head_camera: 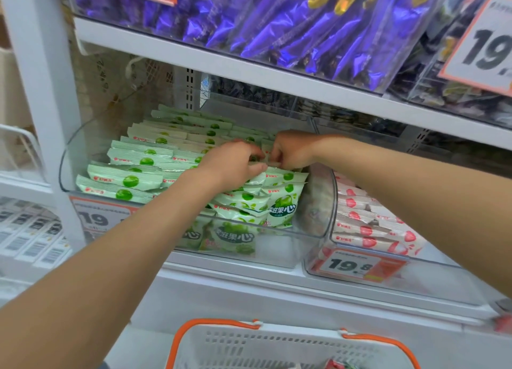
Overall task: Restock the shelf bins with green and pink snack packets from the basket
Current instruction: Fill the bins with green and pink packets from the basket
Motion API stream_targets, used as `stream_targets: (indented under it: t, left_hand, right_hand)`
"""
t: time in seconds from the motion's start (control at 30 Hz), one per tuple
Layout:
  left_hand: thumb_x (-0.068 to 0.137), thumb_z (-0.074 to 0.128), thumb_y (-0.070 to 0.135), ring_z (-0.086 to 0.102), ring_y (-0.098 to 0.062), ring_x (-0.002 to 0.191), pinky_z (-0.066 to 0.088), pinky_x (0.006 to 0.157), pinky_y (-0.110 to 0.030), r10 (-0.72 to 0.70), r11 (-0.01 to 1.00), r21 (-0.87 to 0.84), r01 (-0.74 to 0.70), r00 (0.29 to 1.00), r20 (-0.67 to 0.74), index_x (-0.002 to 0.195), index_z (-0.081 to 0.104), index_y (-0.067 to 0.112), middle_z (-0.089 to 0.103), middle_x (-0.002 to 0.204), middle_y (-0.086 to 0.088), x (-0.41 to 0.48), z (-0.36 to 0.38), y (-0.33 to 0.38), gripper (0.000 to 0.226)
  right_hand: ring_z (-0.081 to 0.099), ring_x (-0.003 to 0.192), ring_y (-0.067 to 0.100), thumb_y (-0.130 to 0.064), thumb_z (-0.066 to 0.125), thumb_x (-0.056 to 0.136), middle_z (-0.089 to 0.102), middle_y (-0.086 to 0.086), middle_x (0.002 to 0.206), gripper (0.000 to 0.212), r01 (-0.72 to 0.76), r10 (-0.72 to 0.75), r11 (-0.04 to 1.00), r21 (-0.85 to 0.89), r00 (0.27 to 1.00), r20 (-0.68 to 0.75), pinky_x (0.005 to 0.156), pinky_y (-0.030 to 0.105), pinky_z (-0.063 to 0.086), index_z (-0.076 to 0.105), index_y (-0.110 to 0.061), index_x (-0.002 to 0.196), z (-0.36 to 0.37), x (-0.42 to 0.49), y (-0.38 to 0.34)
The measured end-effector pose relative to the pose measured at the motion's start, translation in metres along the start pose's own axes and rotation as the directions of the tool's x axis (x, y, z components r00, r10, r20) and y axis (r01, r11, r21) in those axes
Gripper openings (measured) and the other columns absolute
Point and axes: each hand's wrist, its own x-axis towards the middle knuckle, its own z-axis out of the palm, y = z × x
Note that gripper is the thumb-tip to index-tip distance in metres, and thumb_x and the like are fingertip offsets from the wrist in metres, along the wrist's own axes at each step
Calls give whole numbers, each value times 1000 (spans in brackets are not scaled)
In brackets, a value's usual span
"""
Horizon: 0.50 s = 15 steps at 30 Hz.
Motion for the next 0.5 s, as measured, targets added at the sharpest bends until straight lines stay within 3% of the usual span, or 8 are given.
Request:
stream_targets:
  t: [0.1, 0.17, 0.3, 0.43, 0.5]
  left_hand:
    - [94, 54, 48, 58, -24, 115, 51, 93, -38, -2, 1000, -11, 2, 1000, 5, 132, 59, 26, 60, 132, -3, 1, -1, -1, 44]
    - [95, 52, 49, 56, -24, 119, 50, 95, -39, -1, 1000, 2, 1, 1000, 6, 135, 56, 28, 57, 136, -3, 0, -1, 0, 45]
    - [98, 47, 49, 53, -27, 123, 50, 94, -40, 4, 997, 83, -5, 1000, 7, 141, 49, 31, 52, 140, -6, -1, 0, 1, 47]
    - [96, 49, 51, 52, -28, 123, 50, 94, -40, -19, 997, 70, 20, 1000, -14, 151, 32, 27, 51, 139, -8, 2, 2, -1, 62]
    - [96, 49, 52, 52, -29, 123, 49, 94, -40, -25, 997, 78, 25, 1000, -2, 152, 31, 25, 51, 139, -9, 3, 3, -1, 64]
  right_hand:
    - [63, 81, 13, -14, 69, 82, 66, -8, 83, 14, -3, 35, 987, 164, 981, -192, 65, 25, 48, 73, -16, 96, -8, -6, 7]
    - [60, 93, 16, -10, 65, 84, 62, -5, 96, 20, -32, 68, 993, 111, 938, -340, 72, 23, 42, 70, -15, 103, -4, -5, 14]
    - [63, 95, 25, -12, 65, 85, 69, 6, 104, 20, -122, 112, 992, -26, 963, -247, 82, 33, 53, 71, -14, 104, 2, 7, 20]
    - [61, 88, 14, -8, 71, 81, 67, -2, 90, 19, -85, 96, 995, 57, 970, -222, 72, 21, 43, 74, -15, 98, -6, 10, 19]
    - [62, 87, 14, -4, 67, 81, 71, -1, 93, 21, -60, 65, 998, 31, 974, -216, 73, 19, 41, 76, -15, 96, -4, 12, 18]
